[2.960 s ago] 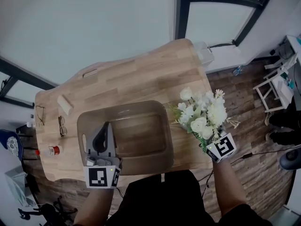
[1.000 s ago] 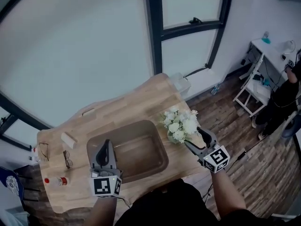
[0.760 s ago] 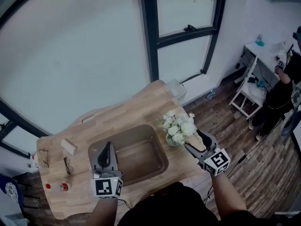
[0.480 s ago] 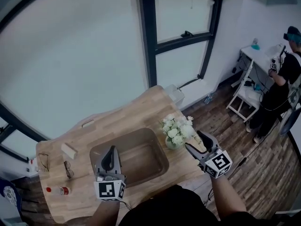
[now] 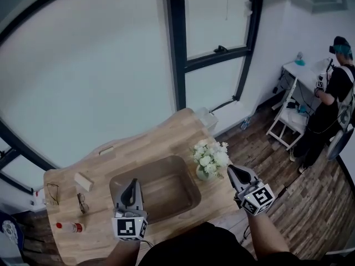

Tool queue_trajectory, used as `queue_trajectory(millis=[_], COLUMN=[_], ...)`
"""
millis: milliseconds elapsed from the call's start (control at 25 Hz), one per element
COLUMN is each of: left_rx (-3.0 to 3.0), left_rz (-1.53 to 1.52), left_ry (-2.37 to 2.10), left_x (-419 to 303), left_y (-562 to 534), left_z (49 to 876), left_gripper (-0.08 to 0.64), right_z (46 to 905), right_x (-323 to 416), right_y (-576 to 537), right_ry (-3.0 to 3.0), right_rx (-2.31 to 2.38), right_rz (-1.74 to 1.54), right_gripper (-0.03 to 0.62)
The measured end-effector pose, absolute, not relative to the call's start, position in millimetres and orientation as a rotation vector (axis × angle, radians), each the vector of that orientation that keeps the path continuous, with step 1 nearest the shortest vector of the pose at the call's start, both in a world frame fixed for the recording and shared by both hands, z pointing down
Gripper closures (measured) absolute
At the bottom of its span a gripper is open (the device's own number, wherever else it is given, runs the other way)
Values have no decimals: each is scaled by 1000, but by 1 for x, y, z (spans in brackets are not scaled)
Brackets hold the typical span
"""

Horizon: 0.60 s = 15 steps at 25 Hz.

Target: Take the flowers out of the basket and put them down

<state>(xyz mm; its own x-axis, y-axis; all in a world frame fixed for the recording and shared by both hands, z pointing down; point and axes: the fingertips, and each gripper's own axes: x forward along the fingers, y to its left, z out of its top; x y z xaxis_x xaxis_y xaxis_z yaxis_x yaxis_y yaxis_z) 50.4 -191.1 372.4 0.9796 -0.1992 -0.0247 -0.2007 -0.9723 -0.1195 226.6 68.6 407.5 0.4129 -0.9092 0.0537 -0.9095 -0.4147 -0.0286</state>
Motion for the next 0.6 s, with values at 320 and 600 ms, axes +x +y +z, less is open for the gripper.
queue_trajectory(millis=[320, 600], left_rx=[-3004, -3006], left_rz=[11, 8], left_ry=[295, 294], left_x=[55, 57], left_y=[-194, -192], left_z=[372, 372], left_gripper=[555, 555], right_z=[407, 412], right_x=[225, 229], right_y=[65, 68], right_ry=[-1702, -1651], right_rx=[2646, 2617], right_rz=[82, 112], right_gripper=[571, 571])
